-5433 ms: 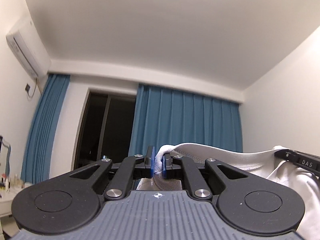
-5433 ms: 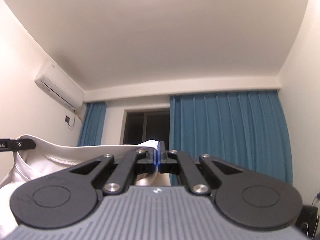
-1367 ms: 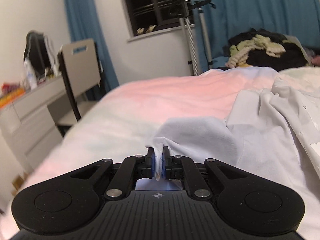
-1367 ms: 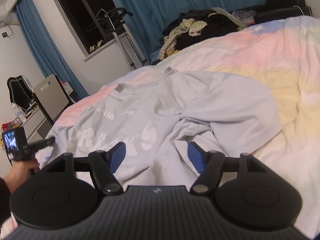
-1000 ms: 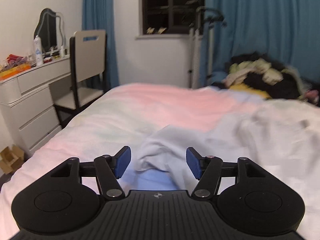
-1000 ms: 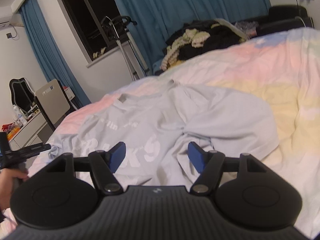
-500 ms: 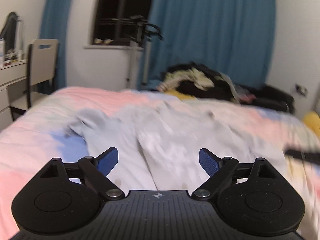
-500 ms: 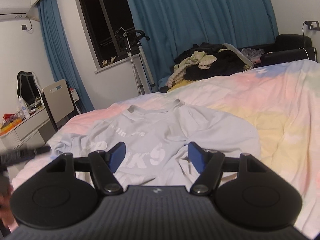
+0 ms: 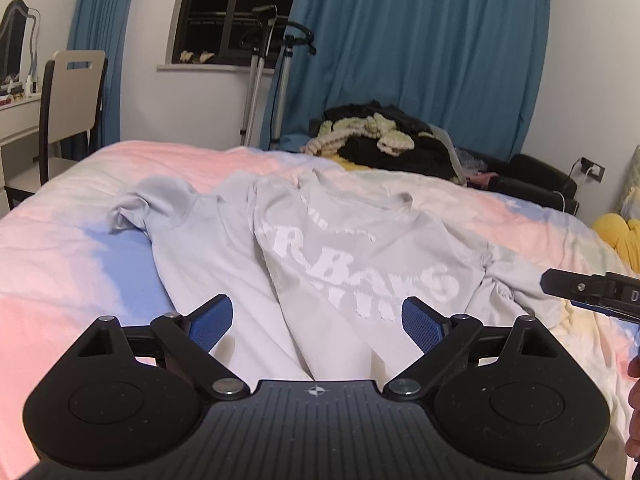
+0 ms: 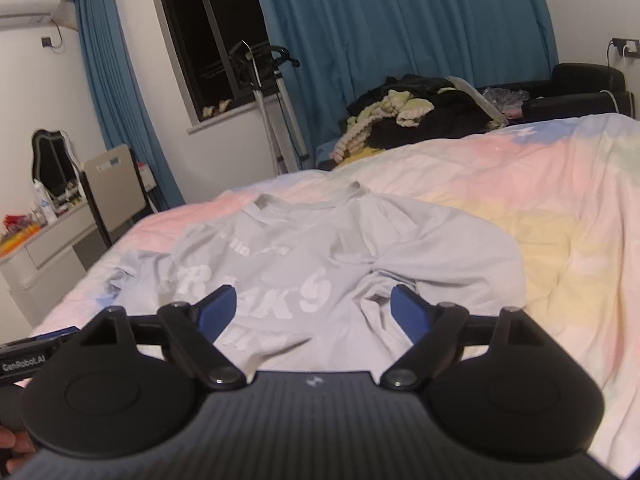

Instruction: Fold clothes

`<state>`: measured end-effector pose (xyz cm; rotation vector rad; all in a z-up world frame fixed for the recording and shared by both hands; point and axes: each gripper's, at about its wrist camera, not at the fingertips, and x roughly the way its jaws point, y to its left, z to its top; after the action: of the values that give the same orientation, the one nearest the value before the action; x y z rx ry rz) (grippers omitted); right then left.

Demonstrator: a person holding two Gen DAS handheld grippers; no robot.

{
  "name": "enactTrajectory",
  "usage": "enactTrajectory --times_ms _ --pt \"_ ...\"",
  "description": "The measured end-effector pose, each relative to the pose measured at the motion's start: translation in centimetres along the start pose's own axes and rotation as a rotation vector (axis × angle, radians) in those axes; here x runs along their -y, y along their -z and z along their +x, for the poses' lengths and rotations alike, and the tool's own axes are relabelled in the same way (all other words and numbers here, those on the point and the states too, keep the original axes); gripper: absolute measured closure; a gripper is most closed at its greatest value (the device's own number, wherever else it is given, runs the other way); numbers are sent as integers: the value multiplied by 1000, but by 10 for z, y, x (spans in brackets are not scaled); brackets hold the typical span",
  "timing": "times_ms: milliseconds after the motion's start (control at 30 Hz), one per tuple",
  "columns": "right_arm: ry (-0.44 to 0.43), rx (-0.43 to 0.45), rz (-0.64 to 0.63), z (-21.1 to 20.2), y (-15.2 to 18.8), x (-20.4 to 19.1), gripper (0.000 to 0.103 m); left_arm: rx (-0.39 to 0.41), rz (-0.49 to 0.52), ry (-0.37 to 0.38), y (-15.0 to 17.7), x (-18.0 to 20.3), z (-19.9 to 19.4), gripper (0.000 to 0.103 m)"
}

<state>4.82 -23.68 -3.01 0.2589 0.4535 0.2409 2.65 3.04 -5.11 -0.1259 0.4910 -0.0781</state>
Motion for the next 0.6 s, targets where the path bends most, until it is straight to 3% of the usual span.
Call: enactTrajectory --times_ms 333,500,600 --pt "43 -48 -21 21 4 -2 15 -55 30 -36 -16 17 -15 9" --pt "77 -57 9 28 1 7 15 -73 61 18 -47 55 -52 0" --pt "113 -37 44 27 -3 16 15 -75 81 43 -61 80 -74 0"
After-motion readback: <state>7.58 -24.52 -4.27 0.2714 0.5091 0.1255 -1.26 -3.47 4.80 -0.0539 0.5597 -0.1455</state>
